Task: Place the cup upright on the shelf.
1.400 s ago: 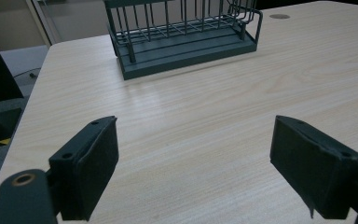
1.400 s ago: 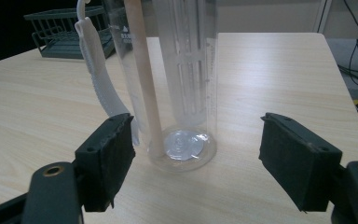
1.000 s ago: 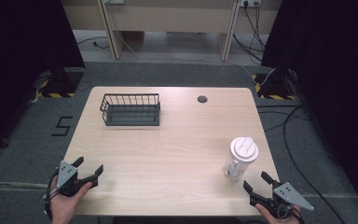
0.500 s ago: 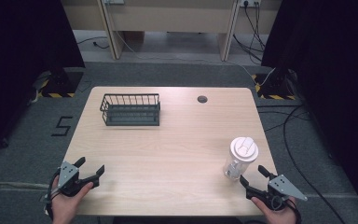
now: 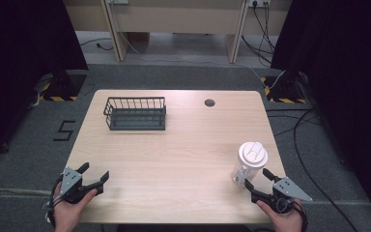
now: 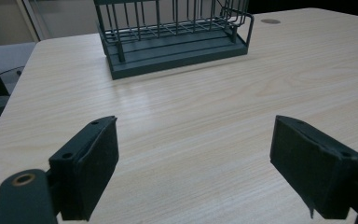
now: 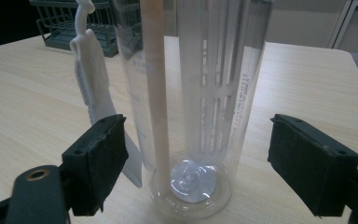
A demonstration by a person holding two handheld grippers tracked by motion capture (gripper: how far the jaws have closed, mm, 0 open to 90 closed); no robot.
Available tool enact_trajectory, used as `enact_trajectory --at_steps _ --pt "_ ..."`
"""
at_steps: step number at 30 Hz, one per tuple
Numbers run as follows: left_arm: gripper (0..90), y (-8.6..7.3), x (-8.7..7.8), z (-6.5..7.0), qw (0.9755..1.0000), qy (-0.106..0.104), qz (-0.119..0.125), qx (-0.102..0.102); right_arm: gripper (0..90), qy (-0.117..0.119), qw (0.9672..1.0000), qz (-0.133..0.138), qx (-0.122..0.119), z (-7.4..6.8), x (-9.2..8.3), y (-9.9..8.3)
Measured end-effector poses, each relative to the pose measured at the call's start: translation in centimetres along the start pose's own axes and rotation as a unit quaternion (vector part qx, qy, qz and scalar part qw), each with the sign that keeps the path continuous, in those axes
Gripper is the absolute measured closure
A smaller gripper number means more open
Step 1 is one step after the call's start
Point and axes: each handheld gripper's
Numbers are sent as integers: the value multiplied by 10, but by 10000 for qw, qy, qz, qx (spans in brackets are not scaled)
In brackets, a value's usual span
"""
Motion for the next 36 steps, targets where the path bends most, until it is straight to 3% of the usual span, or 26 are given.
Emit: enact_trajectory --at_steps 8,19,29,33,36 --pt "147 5 8 18 9994 -336 57 110 242 33 10000 58 -17 4 -5 -1" --pt "147 4 7 17 9995 -317 56 78 239 220 9995 3 -220 5 14 7" --pt "147 6 9 23 9989 -434 66 132 226 286 9995 12 -163 6 20 8" --pt "146 11 16 37 9972 -717 40 200 226 284 9994 -14 -184 6 19 7" --pt "147 18 29 57 9936 -1044 28 425 220 276 9994 -17 -187 6 17 7"
Point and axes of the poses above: each handheld gripper's, and its own axes: x roughly forward along the jaws, y roughly out of its top, z roughly to its right, and after that the axes turned 10 degrees about -x, right-handed
